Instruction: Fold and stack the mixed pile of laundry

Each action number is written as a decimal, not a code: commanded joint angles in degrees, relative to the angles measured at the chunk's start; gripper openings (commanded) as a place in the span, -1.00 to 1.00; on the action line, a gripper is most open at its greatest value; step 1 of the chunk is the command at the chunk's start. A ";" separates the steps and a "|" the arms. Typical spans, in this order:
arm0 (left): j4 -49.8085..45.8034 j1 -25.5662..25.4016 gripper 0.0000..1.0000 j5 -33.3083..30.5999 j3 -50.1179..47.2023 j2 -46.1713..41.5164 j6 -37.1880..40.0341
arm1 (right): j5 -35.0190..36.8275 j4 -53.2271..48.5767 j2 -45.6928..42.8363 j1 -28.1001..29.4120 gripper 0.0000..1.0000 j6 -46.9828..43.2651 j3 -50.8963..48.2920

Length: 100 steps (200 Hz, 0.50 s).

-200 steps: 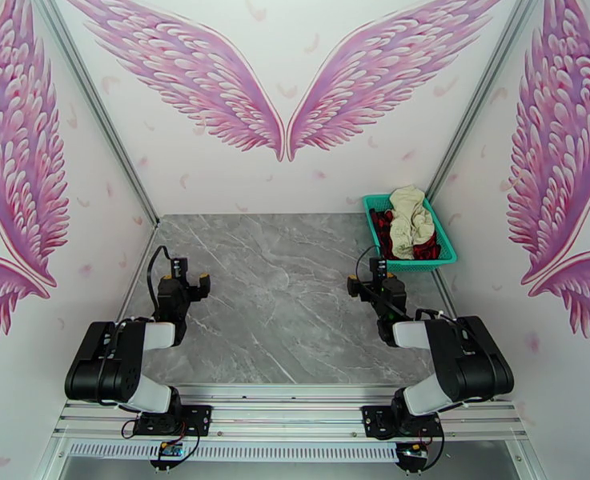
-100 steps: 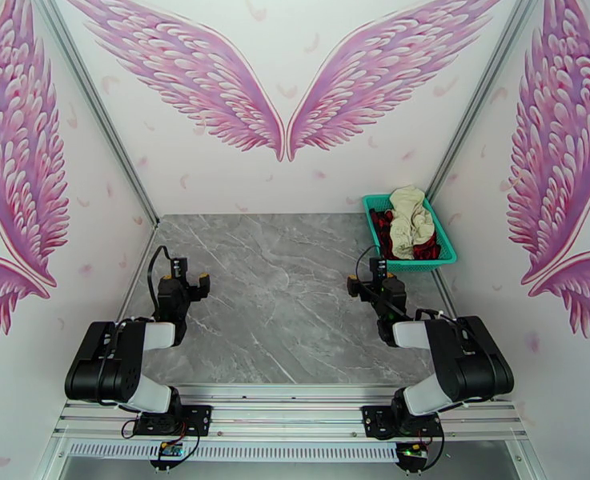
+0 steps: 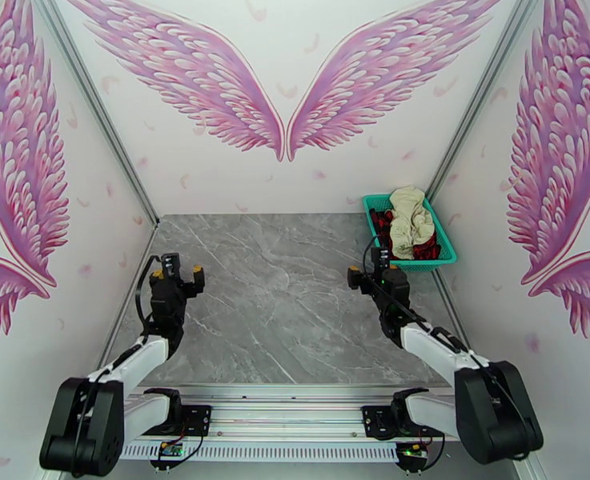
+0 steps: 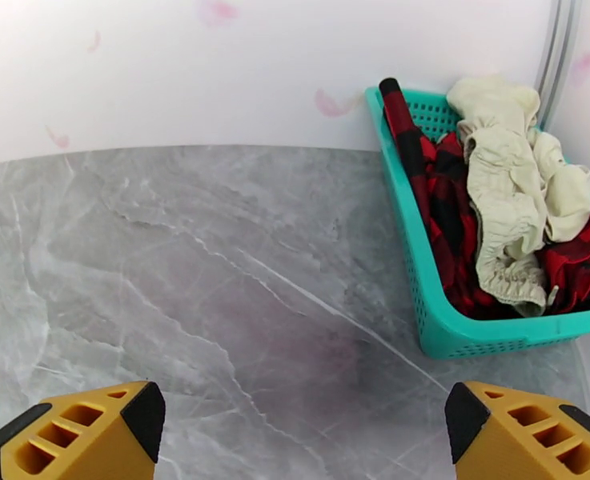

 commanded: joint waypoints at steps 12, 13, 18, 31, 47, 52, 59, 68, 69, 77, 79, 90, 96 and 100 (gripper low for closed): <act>-29.19 3.39 0.97 11.01 9.35 -4.59 -13.94 | -2.55 -30.19 -2.97 0.26 0.98 12.50 10.01; -29.56 3.66 0.98 12.17 9.44 -4.49 -13.97 | -2.53 -30.64 -2.87 0.24 0.98 12.81 10.28; -30.20 4.71 0.98 17.37 9.59 -4.11 -14.14 | -2.54 -32.85 -2.51 0.15 0.98 13.96 11.75; -29.75 5.03 0.95 23.90 9.07 -3.78 -16.49 | -2.67 -38.35 -0.99 -0.26 0.98 15.16 16.38; -29.89 3.62 0.88 27.34 9.42 -4.59 -16.61 | -3.74 -45.10 2.38 -3.10 0.99 17.72 23.34; -29.85 2.98 0.87 28.31 9.66 -5.08 -16.23 | -4.82 -46.94 3.52 -4.57 0.99 18.61 25.56; -29.48 2.02 0.88 30.78 10.24 -5.61 -15.05 | -6.04 -49.06 5.16 -6.44 0.99 19.80 28.58; -29.90 0.45 0.88 34.07 11.75 -5.91 -13.07 | -6.73 -50.81 6.83 -8.94 0.96 21.05 32.16; -30.05 0.25 0.88 34.39 12.01 -5.85 -12.96 | -6.77 -50.97 6.95 -9.15 0.96 21.18 32.51; -31.56 -1.25 0.87 36.82 13.99 -5.54 -10.95 | -7.14 -51.74 8.38 -10.76 0.93 21.68 35.28; -31.99 -1.52 0.87 37.29 14.47 -5.40 -10.57 | -7.20 -51.74 8.80 -11.12 0.93 21.72 35.96; -33.73 -3.56 0.83 40.20 17.00 -4.41 -8.99 | -7.18 -52.26 11.13 -12.92 0.91 21.90 39.27; -33.76 -4.57 0.82 41.85 18.04 -3.81 -8.73 | -7.30 -52.36 12.45 -13.83 0.89 22.20 40.84; -33.05 -5.29 0.81 42.95 18.41 -3.40 -8.79 | -7.33 -52.28 13.33 -14.35 0.88 22.39 41.88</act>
